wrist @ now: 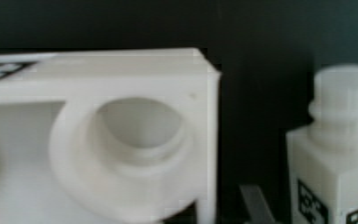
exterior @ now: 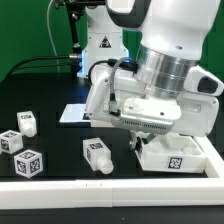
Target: Assemble chair
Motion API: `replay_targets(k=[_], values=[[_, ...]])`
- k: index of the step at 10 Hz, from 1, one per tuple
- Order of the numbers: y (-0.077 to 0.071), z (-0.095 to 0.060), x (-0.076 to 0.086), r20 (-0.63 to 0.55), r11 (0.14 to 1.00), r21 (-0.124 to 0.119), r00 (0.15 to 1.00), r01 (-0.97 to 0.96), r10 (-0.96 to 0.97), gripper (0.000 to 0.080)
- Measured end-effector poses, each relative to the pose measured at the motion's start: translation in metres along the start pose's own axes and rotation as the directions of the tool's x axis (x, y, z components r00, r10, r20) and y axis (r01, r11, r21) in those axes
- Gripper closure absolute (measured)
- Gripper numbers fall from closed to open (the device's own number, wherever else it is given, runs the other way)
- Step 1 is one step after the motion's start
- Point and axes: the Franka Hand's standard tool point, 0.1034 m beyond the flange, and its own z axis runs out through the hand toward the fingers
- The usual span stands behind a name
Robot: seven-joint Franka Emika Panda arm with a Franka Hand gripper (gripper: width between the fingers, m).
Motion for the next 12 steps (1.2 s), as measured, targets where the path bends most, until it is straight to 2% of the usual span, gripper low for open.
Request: replay_targets(k=[2, 3, 5, 7, 9, 12], values=[[0.0, 0.002, -0.019, -0.013, 0.999, 0.018, 0.999, -0.047, 0.047, 0.0769], [0.001, 0.002, -0.02, -0.036, 0.996, 0.041, 0.996, -0.085, 0.086, 0.0764], [-0.001, 0.0, -0.023, -0.023, 0.996, 0.034, 0.996, -0.086, 0.087, 0.0764], [0.0, 0.0, -0.025, -0.028, 0.996, 0.038, 0.996, -0.086, 0.087, 0.0764], [-0.001, -0.001, -0.041, -0.033, 0.992, 0.055, 0.993, -0.112, 0.114, 0.0763], [-0.002, -0.003, -0.044, -0.057, 0.989, 0.078, 0.99, -0.128, 0.132, 0.0763]])
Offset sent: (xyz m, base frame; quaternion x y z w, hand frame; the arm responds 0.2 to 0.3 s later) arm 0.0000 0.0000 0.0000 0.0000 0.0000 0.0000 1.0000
